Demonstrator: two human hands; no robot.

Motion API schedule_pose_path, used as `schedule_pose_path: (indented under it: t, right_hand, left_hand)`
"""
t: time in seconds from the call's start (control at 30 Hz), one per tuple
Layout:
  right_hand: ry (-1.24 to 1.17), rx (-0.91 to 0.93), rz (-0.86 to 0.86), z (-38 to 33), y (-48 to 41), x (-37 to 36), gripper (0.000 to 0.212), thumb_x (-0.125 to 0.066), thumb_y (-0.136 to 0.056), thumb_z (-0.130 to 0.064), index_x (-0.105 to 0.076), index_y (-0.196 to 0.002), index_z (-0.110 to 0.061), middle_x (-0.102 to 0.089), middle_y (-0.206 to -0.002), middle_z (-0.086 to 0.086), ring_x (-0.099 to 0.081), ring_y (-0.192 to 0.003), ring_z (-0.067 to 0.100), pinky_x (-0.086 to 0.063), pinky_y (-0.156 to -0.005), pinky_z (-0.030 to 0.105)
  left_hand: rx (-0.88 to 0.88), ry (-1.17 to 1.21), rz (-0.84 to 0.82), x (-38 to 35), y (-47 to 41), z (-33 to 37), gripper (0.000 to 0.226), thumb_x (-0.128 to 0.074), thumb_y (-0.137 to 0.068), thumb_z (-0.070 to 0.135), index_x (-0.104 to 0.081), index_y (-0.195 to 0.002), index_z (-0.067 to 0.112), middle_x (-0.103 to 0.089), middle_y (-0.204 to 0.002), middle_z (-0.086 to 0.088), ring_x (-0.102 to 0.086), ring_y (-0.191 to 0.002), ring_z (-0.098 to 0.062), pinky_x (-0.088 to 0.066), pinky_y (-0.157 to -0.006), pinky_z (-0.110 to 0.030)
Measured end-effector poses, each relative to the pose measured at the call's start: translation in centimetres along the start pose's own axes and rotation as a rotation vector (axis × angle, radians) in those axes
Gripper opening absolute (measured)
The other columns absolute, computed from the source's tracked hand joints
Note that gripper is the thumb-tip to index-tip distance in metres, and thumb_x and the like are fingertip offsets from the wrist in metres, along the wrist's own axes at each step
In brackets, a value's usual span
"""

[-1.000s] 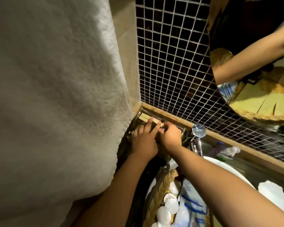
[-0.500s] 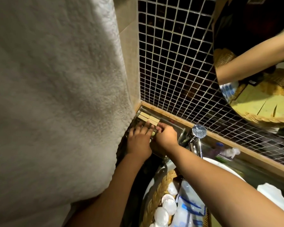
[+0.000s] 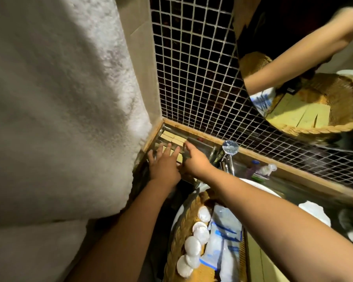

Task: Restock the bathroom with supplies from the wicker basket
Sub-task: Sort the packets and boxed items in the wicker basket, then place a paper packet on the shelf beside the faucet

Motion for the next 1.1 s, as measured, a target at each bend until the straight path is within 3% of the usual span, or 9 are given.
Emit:
schedule_pose_path:
  t: [0.13, 0.23, 0.37, 0.57, 0.7, 0.8, 0.93, 1.1]
  right_hand:
    - [-0.024, 0.089, 0.071, -0.6, 2.8, 2.4, 0.074, -0.053, -0.089, 0.0, -0.029, -0.156, -0.021, -0.043, -0.154, 0.008, -0.052, -0.13, 0.025, -0.045, -0.103, 0.029]
    - [-0.048, 0.173, 0.138, -0.4, 6.0, 4.3, 0.061, -0.053, -0.094, -0.004, -0.039, -0.152, -0.02, -0.056, -0.143, 0.006, -0.056, -0.125, 0.017, -0.044, -0.104, 0.023]
    - [-0.157, 0.316, 0.225, -0.1, 11.2, 6.8, 0.051, -0.055, -0.092, 0.003, -0.055, -0.139, -0.017, -0.067, -0.122, 0.001, -0.062, -0.111, 0.005, -0.045, -0.091, 0.007]
    - [-0.158, 0.36, 0.316, 3.1, 18.3, 9.2, 0.047, -0.057, -0.085, 0.003, -0.065, -0.122, -0.025, -0.07, -0.107, -0.007, -0.066, -0.094, 0.001, -0.052, -0.083, 0.019]
    - [-0.205, 0.251, 0.265, 7.8, 21.2, 8.2, 0.04, -0.063, -0.086, 0.003, -0.066, -0.114, -0.026, -0.071, -0.102, -0.003, -0.065, -0.082, 0.006, -0.055, -0.081, 0.026]
    - [-0.097, 0.193, 0.195, 11.5, 22.5, 6.3, 0.032, -0.063, -0.086, -0.001, -0.068, -0.111, -0.021, -0.069, -0.097, -0.008, -0.064, -0.085, 0.003, -0.05, -0.081, 0.023]
    - [0.145, 0.104, 0.082, 14.8, 23.3, 3.8, 0.039, -0.071, -0.085, -0.016, -0.068, -0.124, -0.016, -0.069, -0.118, -0.003, -0.064, -0.107, 0.013, -0.044, -0.091, 0.019]
    - [0.294, 0.031, -0.022, 17.0, 23.3, 1.5, 0.045, -0.069, -0.089, -0.034, -0.062, -0.131, -0.019, -0.065, -0.121, 0.005, -0.061, -0.11, 0.022, -0.045, -0.092, 0.025]
  left_hand:
    - [-0.016, 0.053, 0.08, 2.9, 2.1, 1.6, 0.071, -0.058, -0.089, 0.024, -0.028, -0.152, 0.039, -0.03, -0.161, 0.008, -0.017, -0.15, -0.017, -0.009, -0.119, -0.053]
    - [-0.077, 0.173, 0.127, 4.8, 4.4, 3.1, 0.063, -0.055, -0.088, 0.023, -0.039, -0.147, 0.036, -0.045, -0.15, 0.007, -0.038, -0.139, -0.017, -0.027, -0.114, -0.047]
    - [-0.136, 0.251, 0.203, 7.2, 7.8, 5.1, 0.052, -0.06, -0.087, 0.025, -0.052, -0.139, 0.031, -0.057, -0.137, 0.003, -0.053, -0.126, -0.022, -0.037, -0.108, -0.044]
    - [-0.336, 0.25, 0.237, 9.3, 14.2, 10.8, 0.04, -0.06, -0.087, 0.03, -0.057, -0.127, 0.034, -0.061, -0.125, 0.008, -0.053, -0.119, -0.018, -0.04, -0.103, -0.041]
    - [-0.455, 0.17, 0.107, 5.3, 18.9, 13.1, 0.039, -0.054, -0.088, 0.035, -0.059, -0.127, 0.034, -0.059, -0.129, 0.011, -0.048, -0.124, -0.017, -0.034, -0.105, -0.035]
    - [-0.444, 0.115, -0.032, 1.1, 20.7, 12.8, 0.039, -0.05, -0.093, 0.04, -0.058, -0.13, 0.033, -0.06, -0.131, 0.008, -0.05, -0.122, -0.017, -0.038, -0.105, -0.035]
    - [-0.376, 0.122, -0.145, -2.8, 21.9, 11.9, 0.043, -0.047, -0.096, 0.048, -0.057, -0.135, 0.033, -0.062, -0.132, 0.006, -0.057, -0.117, -0.018, -0.046, -0.09, -0.031]
    - [-0.274, 0.107, -0.26, -5.9, 22.3, 11.3, 0.055, -0.047, -0.094, 0.057, -0.048, -0.143, 0.032, -0.063, -0.13, 0.003, -0.058, -0.118, -0.02, -0.047, -0.091, -0.034]
Point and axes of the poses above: each hand's wrist, its own y-axis away from the middle knuckle, its own x-axis out of the back of the hand, z = x × y, the point moved 7 cm from there along -y, towards the middle knuckle
